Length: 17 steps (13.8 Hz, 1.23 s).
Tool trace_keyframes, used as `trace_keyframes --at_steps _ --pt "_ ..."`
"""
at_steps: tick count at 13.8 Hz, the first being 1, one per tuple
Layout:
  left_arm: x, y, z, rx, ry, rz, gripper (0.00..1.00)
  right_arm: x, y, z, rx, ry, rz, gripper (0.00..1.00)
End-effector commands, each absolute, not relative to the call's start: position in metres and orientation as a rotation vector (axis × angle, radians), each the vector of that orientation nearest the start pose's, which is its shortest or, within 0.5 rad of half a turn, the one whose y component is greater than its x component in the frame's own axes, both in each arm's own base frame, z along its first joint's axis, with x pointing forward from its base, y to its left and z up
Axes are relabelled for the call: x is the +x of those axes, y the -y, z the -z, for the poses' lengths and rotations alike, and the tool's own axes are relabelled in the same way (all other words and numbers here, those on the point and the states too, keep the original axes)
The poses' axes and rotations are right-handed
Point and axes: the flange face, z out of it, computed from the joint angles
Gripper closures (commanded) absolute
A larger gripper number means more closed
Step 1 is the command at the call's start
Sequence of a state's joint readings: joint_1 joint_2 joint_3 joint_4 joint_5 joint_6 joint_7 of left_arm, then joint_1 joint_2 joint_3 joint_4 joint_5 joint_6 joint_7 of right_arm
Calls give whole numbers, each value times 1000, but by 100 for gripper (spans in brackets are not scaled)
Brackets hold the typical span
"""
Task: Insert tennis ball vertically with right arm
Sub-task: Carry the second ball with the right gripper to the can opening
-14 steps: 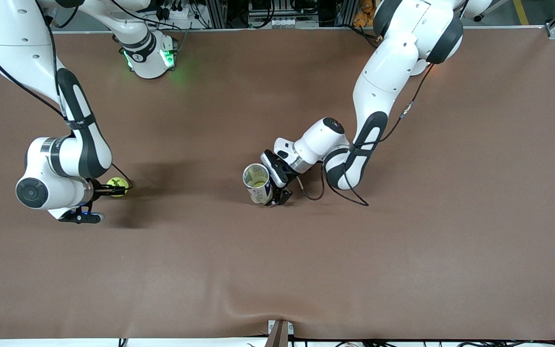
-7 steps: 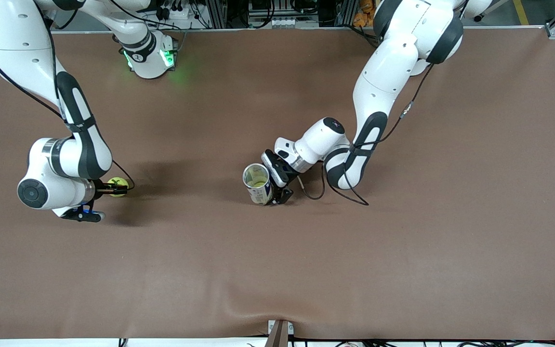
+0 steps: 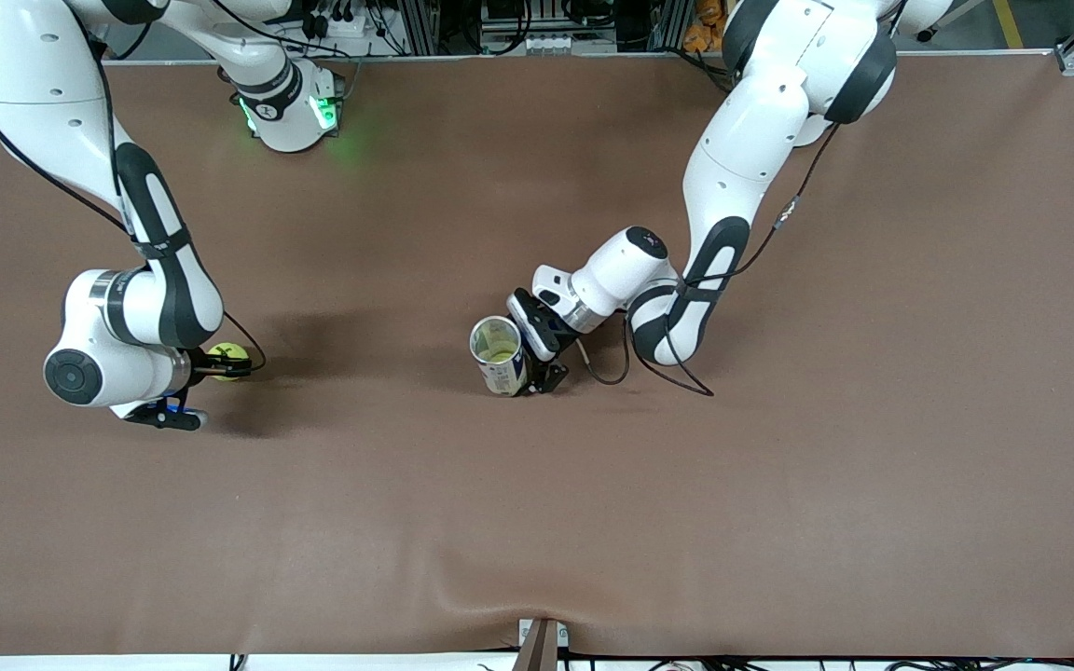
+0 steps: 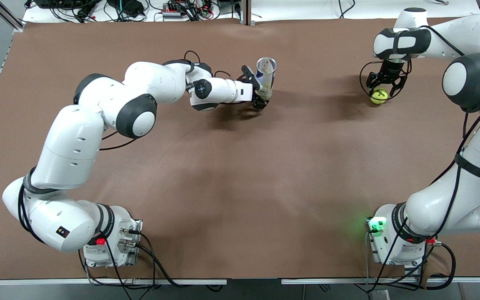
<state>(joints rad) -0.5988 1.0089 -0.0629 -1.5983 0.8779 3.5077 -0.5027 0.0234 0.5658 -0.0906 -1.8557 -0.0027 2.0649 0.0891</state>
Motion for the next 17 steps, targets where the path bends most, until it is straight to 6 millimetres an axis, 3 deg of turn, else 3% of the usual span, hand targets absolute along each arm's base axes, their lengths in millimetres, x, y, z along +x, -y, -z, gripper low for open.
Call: trace_keyframes --at_steps 1,3,5,7,9,12,15,17 --pt "492 477 -138 -2872 -1682 1297 0 597 36 -190 -3129 -256 -562 78" --pt "491 478 -143 -2878 -1677 1304 0 598 36 -192 -3129 -251 -560 88" --pt "490 478 -147 -2898 -1658 1303 0 606 36 -207 -3132 -243 -541 90" --pt "488 478 -147 -2929 -1631 1290 0 621 33 -242 -3120 -234 -630 90" --pt "487 478 -147 -2934 -1628 1285 0 638 18 -283 -3130 -191 -661 89" --pt "482 478 -150 -3006 -1560 1255 0 652 13 -338 -3125 -186 -685 97" --pt "482 478 -151 -3012 -1546 1247 0 654 -11 -389 -3140 -155 -655 100" --pt "483 480 -155 -3032 -1510 1238 0 651 -41 -417 -3148 -142 -651 100"
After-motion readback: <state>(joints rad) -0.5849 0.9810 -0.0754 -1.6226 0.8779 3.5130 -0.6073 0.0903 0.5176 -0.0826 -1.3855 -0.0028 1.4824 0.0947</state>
